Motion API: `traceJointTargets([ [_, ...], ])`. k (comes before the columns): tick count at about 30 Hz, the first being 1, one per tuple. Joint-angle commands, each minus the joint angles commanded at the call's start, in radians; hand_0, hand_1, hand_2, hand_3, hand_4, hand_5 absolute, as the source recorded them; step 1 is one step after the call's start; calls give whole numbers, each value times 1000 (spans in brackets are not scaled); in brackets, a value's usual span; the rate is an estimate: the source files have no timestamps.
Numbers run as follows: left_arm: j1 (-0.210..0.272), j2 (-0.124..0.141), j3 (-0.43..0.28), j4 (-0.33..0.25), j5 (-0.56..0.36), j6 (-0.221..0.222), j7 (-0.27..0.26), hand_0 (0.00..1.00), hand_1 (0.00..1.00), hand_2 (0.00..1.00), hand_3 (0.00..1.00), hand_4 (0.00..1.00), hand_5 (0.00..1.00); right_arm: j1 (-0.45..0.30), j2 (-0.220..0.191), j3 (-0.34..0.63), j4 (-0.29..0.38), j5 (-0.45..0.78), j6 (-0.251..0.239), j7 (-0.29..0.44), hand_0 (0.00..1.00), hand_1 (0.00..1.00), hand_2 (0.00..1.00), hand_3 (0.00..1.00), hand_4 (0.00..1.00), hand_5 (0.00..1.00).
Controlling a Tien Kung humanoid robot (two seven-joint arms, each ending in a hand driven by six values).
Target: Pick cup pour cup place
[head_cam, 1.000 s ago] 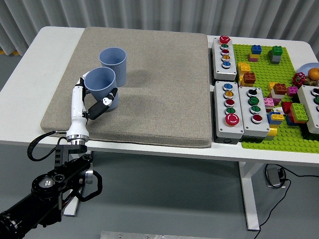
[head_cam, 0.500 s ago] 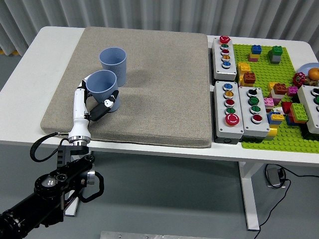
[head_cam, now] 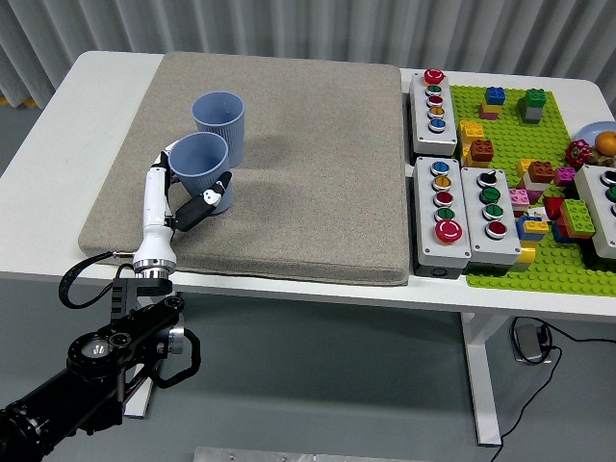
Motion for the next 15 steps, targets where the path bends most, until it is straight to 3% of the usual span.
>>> traceJointTargets([
  [15,-3,-2,6,12,18,0,0,552,587,659,578,761,282,5,0,0,0,0,-1,0,690,654,584,577,2,166],
])
